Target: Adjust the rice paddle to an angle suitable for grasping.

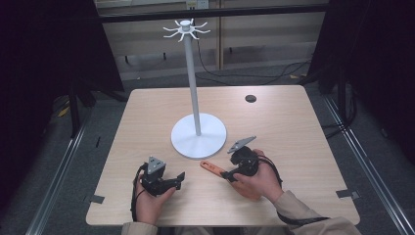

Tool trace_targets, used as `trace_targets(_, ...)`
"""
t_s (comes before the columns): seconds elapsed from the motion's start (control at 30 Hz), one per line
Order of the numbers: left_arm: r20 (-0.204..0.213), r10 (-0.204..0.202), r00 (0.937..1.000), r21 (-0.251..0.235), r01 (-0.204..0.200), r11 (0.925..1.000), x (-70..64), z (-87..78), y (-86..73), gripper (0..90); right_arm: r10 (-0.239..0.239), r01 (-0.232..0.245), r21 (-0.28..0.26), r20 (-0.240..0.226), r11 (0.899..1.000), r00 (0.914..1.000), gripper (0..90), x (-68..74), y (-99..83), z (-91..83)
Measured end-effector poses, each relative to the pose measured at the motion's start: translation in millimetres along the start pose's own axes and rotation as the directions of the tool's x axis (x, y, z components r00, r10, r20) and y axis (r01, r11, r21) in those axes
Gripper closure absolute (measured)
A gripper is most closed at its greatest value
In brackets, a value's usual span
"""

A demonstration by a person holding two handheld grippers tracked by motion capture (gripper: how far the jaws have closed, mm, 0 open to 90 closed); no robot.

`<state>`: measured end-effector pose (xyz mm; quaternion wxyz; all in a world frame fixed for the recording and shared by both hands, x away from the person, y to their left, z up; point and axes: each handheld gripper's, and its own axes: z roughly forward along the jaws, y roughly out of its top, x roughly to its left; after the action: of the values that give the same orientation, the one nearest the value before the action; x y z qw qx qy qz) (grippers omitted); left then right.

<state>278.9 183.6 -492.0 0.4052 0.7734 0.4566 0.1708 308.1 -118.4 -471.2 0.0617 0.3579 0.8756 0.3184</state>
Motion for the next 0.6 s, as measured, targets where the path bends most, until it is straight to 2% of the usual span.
trace_targets(0.07,0.0,0.002,1.0,-0.001,-0.002,1.0,0.5,-0.5,-0.2,19.0,-0.018,0.018,0.007,0.0,1.0,0.9998,34.9,-0.2,4.1,5.0)
trace_targets(0.13,0.001,0.002,1.0,0.001,-0.002,1.0,0.4,-0.3,-0.3,19.0,-0.002,0.001,0.03,0.007,1.0,1.0,37.0,0.7,7.1,8.4)
trace_targets(0.27,0.008,-0.003,1.0,-0.006,0.003,1.0,-1.0,1.8,0.4,19.0,-0.004,0.003,0.063,0.01,0.998,0.9999,39.9,1.6,11.1,16.1)
trace_targets(0.4,0.011,0.008,0.9999,0.0,-0.008,1.0,-1.2,2.8,1.6,19.0,-0.039,0.037,0.108,0.015,0.994,0.9991,43.1,7.4,12.7,27.2)
trace_targets(0.43,0.013,0.006,0.9999,0.0,-0.006,1.0,-1.4,3.2,1.8,19.0,-0.061,0.057,0.106,0.034,0.993,0.9976,44.2,9.5,13.2,29.1)
trace_targets(0.5,0.013,0.009,0.9999,0.001,-0.009,1.0,-1.3,3.6,2.1,19.0,-0.079,0.074,0.117,0.046,0.99,0.9958,51.4,13.3,15.3,30.2)
trace_targets(0.53,0.012,0.008,0.9999,0.001,-0.008,1.0,-1.6,3.7,2.3,19.0,-0.076,0.07,0.119,0.045,0.99,0.9961,63.9,14.7,16.1,29.8)
trace_targets(0.57,0.01,0.01,0.9999,0.002,-0.01,0.9999,-1.9,3.9,2.4,19.0,-0.092,0.087,0.13,0.033,0.988,0.9952,66.1,15.2,17.1,29.0)
trace_targets(0.6,0.013,0.009,0.9999,0.0,-0.009,1.0,-2.3,4.3,2.5,19.0,-0.087,0.081,0.136,0.041,0.987,0.9953,66.3,16.6,18.2,29.3)
